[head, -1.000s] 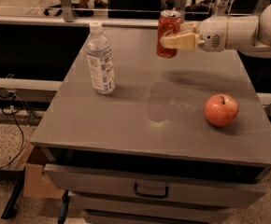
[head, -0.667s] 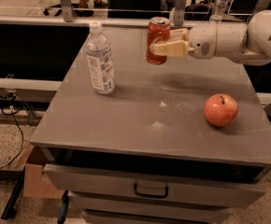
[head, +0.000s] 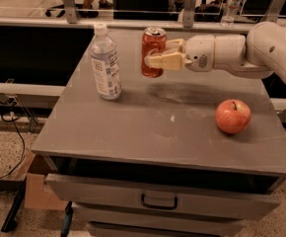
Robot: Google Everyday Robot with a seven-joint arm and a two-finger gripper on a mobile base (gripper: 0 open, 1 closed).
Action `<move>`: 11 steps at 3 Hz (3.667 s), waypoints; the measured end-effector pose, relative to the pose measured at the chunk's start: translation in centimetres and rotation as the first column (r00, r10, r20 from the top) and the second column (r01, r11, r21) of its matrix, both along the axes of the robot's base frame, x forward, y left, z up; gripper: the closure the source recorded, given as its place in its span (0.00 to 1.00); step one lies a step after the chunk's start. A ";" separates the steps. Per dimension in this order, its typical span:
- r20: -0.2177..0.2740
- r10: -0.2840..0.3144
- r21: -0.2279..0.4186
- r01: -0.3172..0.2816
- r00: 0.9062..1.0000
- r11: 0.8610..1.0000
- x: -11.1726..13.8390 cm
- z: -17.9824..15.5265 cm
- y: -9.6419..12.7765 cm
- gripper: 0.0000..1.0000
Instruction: Move coke can near blue plastic bottle
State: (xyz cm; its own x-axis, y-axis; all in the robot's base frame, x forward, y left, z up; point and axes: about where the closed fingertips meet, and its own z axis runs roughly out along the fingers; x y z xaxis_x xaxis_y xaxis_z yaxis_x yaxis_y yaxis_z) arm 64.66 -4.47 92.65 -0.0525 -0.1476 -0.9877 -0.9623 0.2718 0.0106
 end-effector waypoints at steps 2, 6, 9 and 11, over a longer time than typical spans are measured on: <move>0.010 0.014 -0.022 -0.014 1.000 1.000 -2.6 -2.9 3.2 1.00; 0.008 0.065 -0.045 -0.064 0.998 0.997 -3.3 -5.5 5.2 0.07; 0.091 -0.086 -0.161 0.100 0.992 0.982 -0.2 -3.3 -1.8 0.00; 0.246 -0.227 -0.255 0.289 0.942 0.923 3.6 0.7 -9.3 0.00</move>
Offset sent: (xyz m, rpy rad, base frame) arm -0.0309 0.0297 -0.0357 -0.0247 0.0020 0.0020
